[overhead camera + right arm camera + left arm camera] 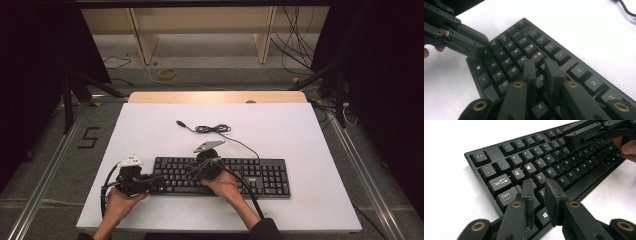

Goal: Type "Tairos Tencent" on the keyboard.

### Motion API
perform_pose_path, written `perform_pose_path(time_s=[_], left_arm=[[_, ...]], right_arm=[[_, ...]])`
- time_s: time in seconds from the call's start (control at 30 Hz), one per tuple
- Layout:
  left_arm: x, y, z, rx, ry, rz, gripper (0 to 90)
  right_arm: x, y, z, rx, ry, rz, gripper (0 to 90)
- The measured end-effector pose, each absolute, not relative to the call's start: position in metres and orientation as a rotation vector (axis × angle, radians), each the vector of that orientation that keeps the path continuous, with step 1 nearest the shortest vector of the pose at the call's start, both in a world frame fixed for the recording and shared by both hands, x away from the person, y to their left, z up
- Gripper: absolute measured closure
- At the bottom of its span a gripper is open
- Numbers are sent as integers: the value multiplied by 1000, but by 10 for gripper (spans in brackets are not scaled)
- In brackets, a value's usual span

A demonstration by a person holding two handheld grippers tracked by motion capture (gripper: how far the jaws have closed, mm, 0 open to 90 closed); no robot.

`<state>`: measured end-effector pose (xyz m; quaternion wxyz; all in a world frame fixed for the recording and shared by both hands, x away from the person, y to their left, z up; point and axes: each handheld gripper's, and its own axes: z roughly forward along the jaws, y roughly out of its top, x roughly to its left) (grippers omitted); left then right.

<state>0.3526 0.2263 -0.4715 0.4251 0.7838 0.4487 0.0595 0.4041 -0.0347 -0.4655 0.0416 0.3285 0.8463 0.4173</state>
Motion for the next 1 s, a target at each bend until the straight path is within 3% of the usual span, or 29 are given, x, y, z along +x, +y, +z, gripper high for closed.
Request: perform_pose_path(time_s=[0.5,1.0], left_arm=[[353,223,-469,1927,1097,158,610],[360,218,-468,1877,1116,187,385]], right_arm=[[399,-48,-459,1016,2577,1339,627],[388,-67,-455,1016,2557,1403,484]])
